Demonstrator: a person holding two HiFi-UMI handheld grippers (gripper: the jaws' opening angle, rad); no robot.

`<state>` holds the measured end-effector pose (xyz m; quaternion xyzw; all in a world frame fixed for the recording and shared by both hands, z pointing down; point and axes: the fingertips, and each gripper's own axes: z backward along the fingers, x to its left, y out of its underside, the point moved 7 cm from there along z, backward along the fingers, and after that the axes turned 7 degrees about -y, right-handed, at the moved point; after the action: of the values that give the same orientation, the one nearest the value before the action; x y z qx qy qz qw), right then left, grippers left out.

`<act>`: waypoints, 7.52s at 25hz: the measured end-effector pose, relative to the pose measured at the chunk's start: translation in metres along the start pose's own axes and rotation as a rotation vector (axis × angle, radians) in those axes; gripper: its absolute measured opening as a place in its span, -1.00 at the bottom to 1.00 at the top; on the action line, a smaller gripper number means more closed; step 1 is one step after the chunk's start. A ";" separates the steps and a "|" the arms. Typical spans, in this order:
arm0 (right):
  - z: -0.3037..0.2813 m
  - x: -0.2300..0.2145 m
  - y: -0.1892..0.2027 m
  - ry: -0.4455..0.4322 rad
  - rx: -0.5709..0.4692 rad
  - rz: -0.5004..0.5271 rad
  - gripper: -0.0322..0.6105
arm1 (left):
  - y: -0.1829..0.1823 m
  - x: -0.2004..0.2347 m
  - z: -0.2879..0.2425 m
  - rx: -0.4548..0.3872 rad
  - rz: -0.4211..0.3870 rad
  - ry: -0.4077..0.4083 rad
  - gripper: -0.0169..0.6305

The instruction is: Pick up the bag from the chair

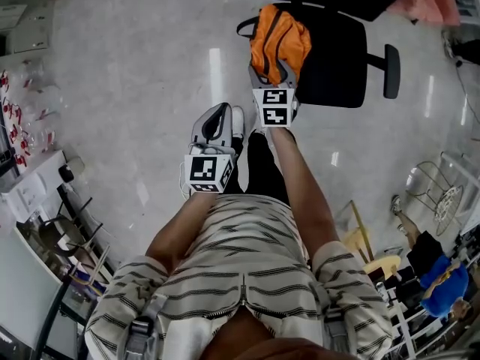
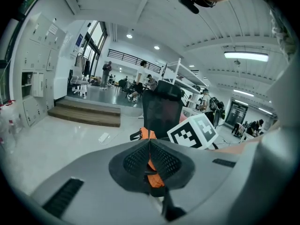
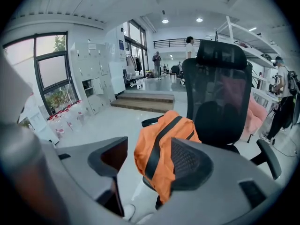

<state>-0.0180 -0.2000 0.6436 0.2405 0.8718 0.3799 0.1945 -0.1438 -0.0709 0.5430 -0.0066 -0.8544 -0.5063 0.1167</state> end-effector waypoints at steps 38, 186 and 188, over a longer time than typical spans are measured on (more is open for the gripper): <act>-0.022 -0.043 0.021 0.034 0.088 -0.137 -0.78 | 0.009 -0.003 -0.014 0.047 0.012 0.028 -0.88; 0.295 -0.036 -0.100 0.085 -0.626 -0.057 -0.82 | -0.135 -0.133 -0.001 -0.344 -0.229 0.349 -0.88; 0.295 -0.036 -0.100 0.082 -0.626 -0.055 -0.82 | -0.135 -0.133 -0.002 -0.343 -0.229 0.349 -0.88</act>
<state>0.1379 -0.1118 0.3861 0.1300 0.7258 0.6337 0.2339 -0.0315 -0.1238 0.3999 0.1578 -0.7183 -0.6470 0.2012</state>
